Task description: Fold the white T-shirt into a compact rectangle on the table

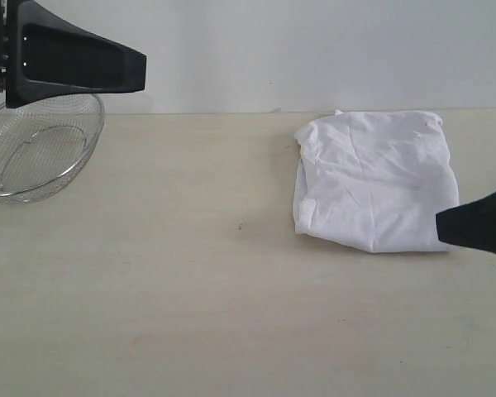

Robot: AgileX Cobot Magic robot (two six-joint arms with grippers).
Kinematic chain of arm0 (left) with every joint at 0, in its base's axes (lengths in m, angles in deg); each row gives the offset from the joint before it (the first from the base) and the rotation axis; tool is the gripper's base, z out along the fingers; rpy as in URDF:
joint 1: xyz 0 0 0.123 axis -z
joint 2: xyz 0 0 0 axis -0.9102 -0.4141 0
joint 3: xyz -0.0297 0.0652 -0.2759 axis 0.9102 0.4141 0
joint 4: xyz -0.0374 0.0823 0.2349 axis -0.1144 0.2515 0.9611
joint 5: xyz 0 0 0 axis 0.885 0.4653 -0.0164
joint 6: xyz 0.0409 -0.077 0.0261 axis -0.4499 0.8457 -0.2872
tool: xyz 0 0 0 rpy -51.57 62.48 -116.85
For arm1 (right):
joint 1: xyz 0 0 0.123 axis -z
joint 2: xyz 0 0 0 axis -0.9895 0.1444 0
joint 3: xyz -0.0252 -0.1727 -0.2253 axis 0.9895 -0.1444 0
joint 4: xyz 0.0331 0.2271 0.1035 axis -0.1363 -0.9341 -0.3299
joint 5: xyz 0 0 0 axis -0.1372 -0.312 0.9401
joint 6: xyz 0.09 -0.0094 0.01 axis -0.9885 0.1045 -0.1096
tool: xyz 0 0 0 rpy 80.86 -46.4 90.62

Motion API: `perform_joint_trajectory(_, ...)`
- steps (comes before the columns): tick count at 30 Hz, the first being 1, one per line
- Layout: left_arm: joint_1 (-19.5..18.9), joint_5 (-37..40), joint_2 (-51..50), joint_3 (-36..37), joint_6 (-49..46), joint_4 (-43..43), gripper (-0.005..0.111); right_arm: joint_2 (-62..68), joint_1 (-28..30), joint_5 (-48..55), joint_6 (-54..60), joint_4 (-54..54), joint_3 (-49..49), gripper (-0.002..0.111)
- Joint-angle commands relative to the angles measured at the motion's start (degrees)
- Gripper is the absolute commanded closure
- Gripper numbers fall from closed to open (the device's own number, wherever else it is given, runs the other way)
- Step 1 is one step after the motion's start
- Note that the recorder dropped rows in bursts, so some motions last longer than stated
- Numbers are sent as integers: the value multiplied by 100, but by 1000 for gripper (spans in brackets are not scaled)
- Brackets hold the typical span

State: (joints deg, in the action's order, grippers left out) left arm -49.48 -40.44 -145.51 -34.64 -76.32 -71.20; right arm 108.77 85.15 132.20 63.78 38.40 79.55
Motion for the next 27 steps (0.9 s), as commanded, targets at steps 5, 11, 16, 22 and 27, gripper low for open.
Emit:
perform_joint_trajectory(5, -13, -2, 25, 15, 32, -64, 102, -529, -4, 634, 59, 40, -250, 108)
perform_joint_trajectory(11, -13, -2, 25, 15, 32, -64, 102, -529, -4, 648, 59, 40, -250, 108)
perform_joint_trajectory(16, -13, -2, 25, 15, 32, -64, 102, -529, -4, 648, 59, 40, -250, 108)
perform_joint_trajectory(22, -13, -1074, 170, 15, -265, 142, 102, -529, -4, 662, 59, 40, -250, 108)
perform_joint_trajectory(27, -13, -1762, 880, 15, -371, 223, 102, -529, -4, 601, 59, 51, -250, 108)
